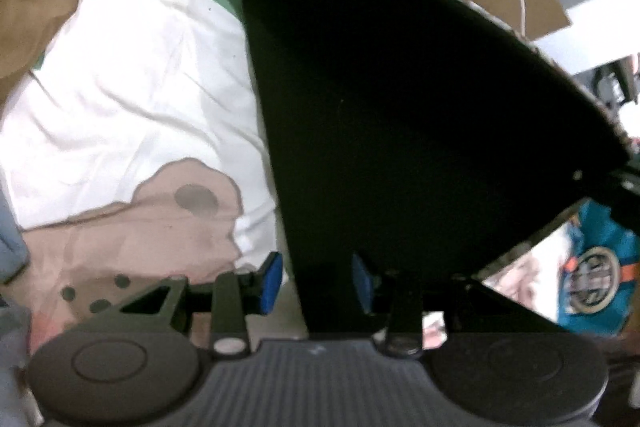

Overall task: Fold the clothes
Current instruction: 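Lift both grippers and fold the shorts in half lengthwise, one leg over the other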

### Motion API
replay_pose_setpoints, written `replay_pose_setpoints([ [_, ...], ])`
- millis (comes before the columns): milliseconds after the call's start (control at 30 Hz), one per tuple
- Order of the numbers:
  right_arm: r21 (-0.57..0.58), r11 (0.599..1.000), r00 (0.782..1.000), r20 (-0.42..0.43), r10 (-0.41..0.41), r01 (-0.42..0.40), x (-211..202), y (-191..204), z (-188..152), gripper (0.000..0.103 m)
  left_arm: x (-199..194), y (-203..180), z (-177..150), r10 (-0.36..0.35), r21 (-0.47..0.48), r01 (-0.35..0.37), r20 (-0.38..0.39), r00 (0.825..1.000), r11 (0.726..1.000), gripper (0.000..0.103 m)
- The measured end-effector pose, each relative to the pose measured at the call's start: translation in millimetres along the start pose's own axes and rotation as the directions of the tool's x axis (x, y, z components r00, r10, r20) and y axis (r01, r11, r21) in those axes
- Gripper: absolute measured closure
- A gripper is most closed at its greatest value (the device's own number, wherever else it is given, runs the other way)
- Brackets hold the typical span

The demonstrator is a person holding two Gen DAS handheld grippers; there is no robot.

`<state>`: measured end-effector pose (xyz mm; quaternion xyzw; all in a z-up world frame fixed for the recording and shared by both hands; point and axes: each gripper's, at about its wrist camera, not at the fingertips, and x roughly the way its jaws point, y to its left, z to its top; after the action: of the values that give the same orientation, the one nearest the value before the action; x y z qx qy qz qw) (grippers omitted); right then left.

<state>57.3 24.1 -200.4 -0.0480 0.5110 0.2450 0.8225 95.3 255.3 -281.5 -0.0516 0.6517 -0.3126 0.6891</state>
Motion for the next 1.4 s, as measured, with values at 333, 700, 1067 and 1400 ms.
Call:
replay_pose_setpoints([
  [333,-0.02,0.994,0.994,-0.025,0.109,-0.109,-0.1,-46.9,-13.2,0.102,17.9,-24.1,23.0,0.042,0.038,-0.042,-0.01,0.999,0.998,0.062],
  [700,0.111,0.98,0.985,0.065,0.16,-0.166,-14.1,-135.2,-59.5,0.102,40.2,-55.4,32.7,0.036,0.121,-0.031,-0.036,0.999,0.992,0.063],
  [1067,0.294,0.931,0.971,0.167,0.173,-0.217,-18.5,-210.9,-101.6,0.102,64.1,-68.0,29.6,0.024,0.133,-0.012,-0.087,0.996,0.991,0.063],
  [1400,0.452,0.886,0.99,0.127,0.057,-0.109,-26.5,-268.0,-144.4,0.102,83.5,-74.6,22.4,0.017,0.153,0.006,-0.148,0.989,0.988,0.063],
])
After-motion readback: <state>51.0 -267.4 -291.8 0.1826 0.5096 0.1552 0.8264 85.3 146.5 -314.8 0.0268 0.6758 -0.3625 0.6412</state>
